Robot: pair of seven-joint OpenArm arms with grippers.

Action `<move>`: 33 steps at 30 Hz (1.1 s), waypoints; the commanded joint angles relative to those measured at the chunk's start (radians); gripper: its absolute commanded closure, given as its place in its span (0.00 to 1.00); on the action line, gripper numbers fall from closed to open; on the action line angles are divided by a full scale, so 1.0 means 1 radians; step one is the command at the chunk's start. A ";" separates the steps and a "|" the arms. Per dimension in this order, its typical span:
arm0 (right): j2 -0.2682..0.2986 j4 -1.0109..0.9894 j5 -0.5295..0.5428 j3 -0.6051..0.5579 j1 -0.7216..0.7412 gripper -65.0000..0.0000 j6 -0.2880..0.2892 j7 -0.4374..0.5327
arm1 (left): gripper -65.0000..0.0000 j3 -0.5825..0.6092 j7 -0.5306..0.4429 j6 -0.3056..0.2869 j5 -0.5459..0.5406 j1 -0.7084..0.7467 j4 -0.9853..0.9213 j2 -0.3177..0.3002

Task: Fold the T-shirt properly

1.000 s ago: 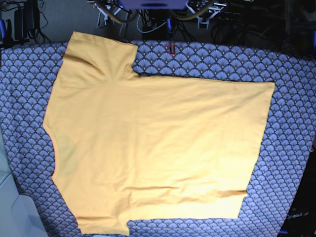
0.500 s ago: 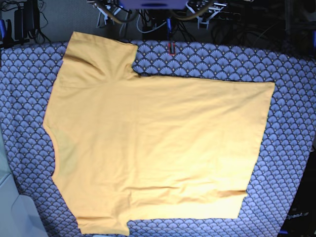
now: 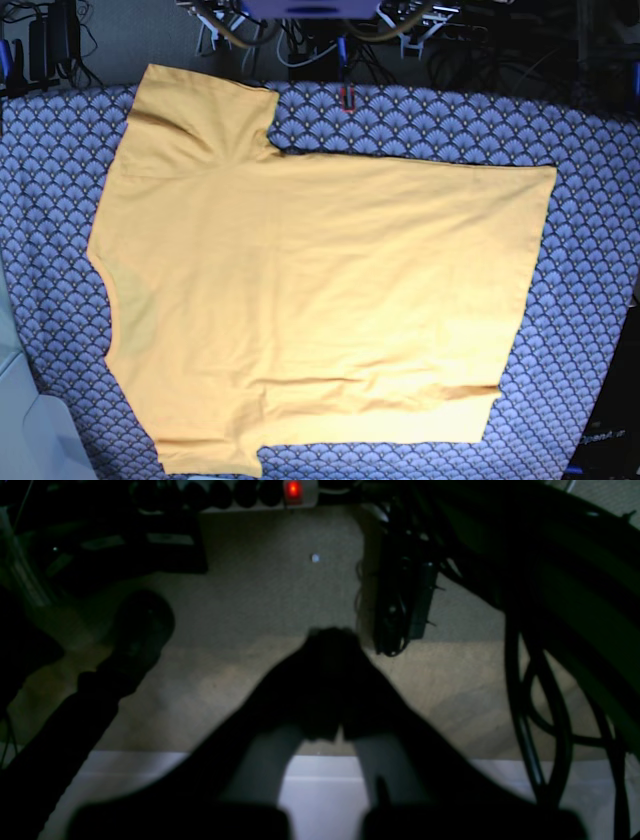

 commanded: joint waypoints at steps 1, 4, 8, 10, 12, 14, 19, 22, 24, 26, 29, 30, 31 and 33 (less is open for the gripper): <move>0.005 -0.001 0.003 0.001 -0.003 1.00 -0.015 -0.002 | 1.00 0.000 -0.004 0.001 0.003 -0.004 0.002 0.005; 0.005 -0.001 0.003 0.001 -0.003 1.00 -0.015 -0.002 | 1.00 0.000 -0.004 0.001 0.003 -0.004 0.002 0.005; 0.005 -0.001 0.003 0.001 0.000 1.00 -0.015 -0.002 | 1.00 0.000 0.000 0.001 0.003 -0.004 0.002 0.005; 0.005 -0.001 0.003 0.001 0.000 1.00 -0.015 -0.002 | 1.00 0.000 0.000 0.001 0.003 -0.001 0.002 0.005; 0.005 -0.001 0.003 0.001 0.000 1.00 -0.015 -0.002 | 1.00 0.000 0.000 0.001 0.003 0.001 0.000 0.005; 0.005 -0.001 0.003 0.001 0.000 1.00 -0.015 -0.002 | 1.00 0.003 0.000 0.001 0.004 0.002 -0.001 0.005; 0.005 -0.001 0.003 0.001 0.003 1.00 -0.015 -0.002 | 1.00 0.003 0.002 0.001 0.004 0.001 -0.001 0.002; 0.005 -0.001 0.003 -0.002 -0.006 1.00 -0.015 -0.004 | 1.00 0.003 0.002 0.001 0.006 0.008 -0.001 0.004; 0.007 -0.001 0.003 -0.002 -0.017 1.00 -0.015 -0.002 | 1.00 0.003 0.002 0.001 0.006 0.013 -0.001 0.004; 0.010 -0.001 0.003 0.000 -0.023 1.00 -0.015 -0.002 | 1.00 0.003 0.003 0.000 0.006 0.013 -0.001 -0.002; 0.010 -0.002 0.004 0.001 -0.029 1.00 -0.015 -0.007 | 1.00 0.005 0.003 0.000 0.007 0.031 -0.001 -0.004; 0.010 -0.002 0.004 0.001 -0.037 1.00 -0.015 -0.008 | 1.00 0.005 0.003 0.000 0.007 0.031 -0.001 -0.004; 0.010 -0.002 0.004 0.000 -0.048 1.00 -0.015 -0.008 | 1.00 0.005 0.003 0.000 0.007 0.033 -0.001 -0.004; 0.010 -0.002 0.004 0.001 -0.065 1.00 -0.015 -0.007 | 1.00 0.005 0.003 0.000 0.007 0.045 -0.001 -0.004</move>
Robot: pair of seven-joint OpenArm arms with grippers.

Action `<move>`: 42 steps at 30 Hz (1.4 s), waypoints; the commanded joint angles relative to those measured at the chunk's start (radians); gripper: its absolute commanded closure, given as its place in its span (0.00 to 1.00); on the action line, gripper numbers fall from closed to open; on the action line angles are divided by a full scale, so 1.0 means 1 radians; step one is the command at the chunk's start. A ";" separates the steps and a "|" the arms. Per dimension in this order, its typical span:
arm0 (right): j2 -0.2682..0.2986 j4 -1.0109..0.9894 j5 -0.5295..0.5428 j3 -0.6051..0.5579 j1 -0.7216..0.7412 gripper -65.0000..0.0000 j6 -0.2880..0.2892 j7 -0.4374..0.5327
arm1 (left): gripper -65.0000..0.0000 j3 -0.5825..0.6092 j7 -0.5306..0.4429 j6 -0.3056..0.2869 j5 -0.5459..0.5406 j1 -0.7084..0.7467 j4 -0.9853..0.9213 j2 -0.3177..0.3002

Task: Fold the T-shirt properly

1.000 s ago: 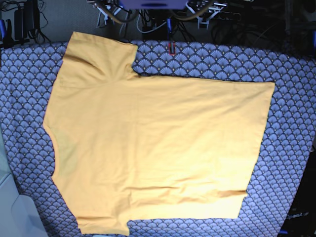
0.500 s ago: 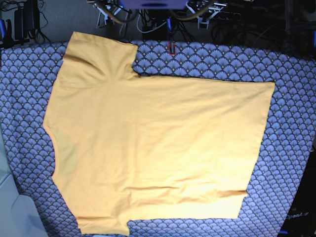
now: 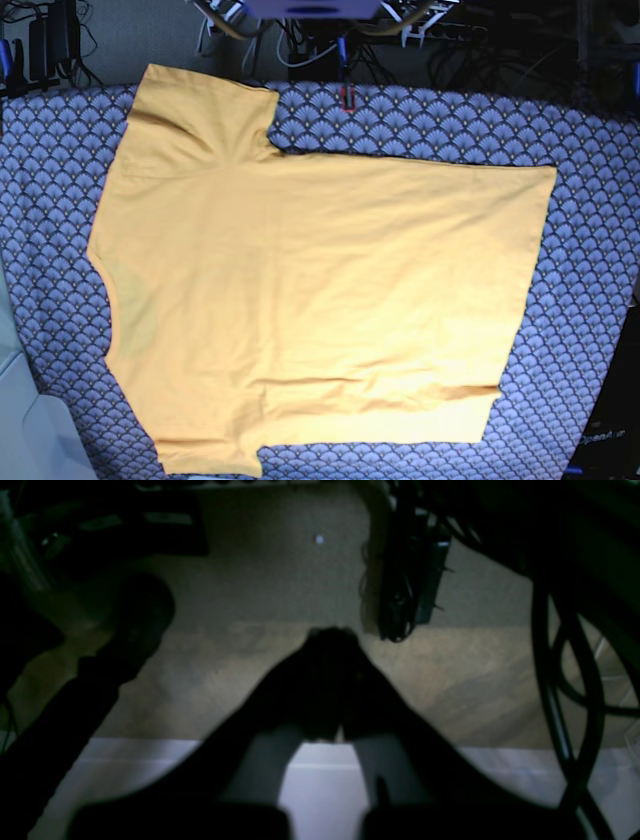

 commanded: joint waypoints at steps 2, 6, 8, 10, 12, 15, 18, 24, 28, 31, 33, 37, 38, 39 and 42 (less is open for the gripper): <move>-0.002 -0.002 0.004 0.002 -0.027 1.00 -0.014 -0.006 | 1.00 0.001 0.003 -0.004 0.006 0.013 0.000 -0.002; -0.002 0.005 0.004 0.004 -0.050 1.00 -0.014 0.011 | 1.00 -0.002 -0.008 -0.006 0.003 0.048 0.000 -0.002; -0.002 0.012 0.004 0.004 -0.065 1.00 -0.014 0.059 | 1.00 -0.004 -0.020 -0.007 0.002 0.071 0.004 -0.002; -0.002 0.016 0.004 0.001 -0.089 1.00 -0.014 0.124 | 1.00 -0.004 -0.071 -0.007 0.000 0.086 0.004 -0.002; 0.007 0.014 0.004 -0.003 -0.111 1.00 -0.014 0.204 | 1.00 -0.002 -0.145 -0.009 0.005 0.119 0.004 -0.002; 0.014 0.014 0.001 -0.006 -0.152 1.00 -0.014 0.327 | 1.00 -0.001 -0.252 -0.010 0.005 0.155 0.000 -0.004; 0.038 0.011 -0.001 -0.006 -0.186 1.00 -0.012 0.448 | 1.00 -0.004 -0.320 -0.030 0.002 0.181 0.000 -0.024; 0.086 0.009 -0.001 -0.006 -0.249 1.00 -0.012 0.669 | 1.00 -0.093 -0.447 -0.273 -0.086 0.229 0.000 -0.056; 0.112 0.008 -0.001 -0.004 -0.263 1.00 -0.012 0.781 | 1.00 -0.185 -0.490 -0.444 -0.162 0.247 0.000 -0.088; 0.118 0.009 -0.001 -0.006 -0.300 1.00 -0.012 0.869 | 1.00 -0.236 -0.531 -0.543 -0.195 0.252 0.000 -0.121; 0.119 0.009 -0.001 -0.006 -0.327 1.00 -0.012 0.962 | 1.00 -0.271 -0.581 -0.598 -0.212 0.284 0.000 -0.136; 0.127 0.009 -0.001 -0.006 -0.395 1.00 -0.012 1.168 | 1.00 -0.319 -0.765 -0.664 -0.219 0.341 0.000 -0.142; 0.130 0.009 -0.001 -0.004 -0.410 1.00 -0.012 1.214 | 1.00 -0.323 -0.817 -0.665 -0.219 0.355 0.000 -0.141; 0.130 0.009 -0.001 -0.001 -0.425 1.00 -0.012 1.265 | 1.00 -0.326 -0.874 -0.665 -0.219 0.367 0.000 -0.138; 0.132 0.016 0.003 0.002 -0.476 1.00 -0.012 1.386 | 1.00 -0.326 -0.996 -0.665 -0.221 0.409 0.000 -0.131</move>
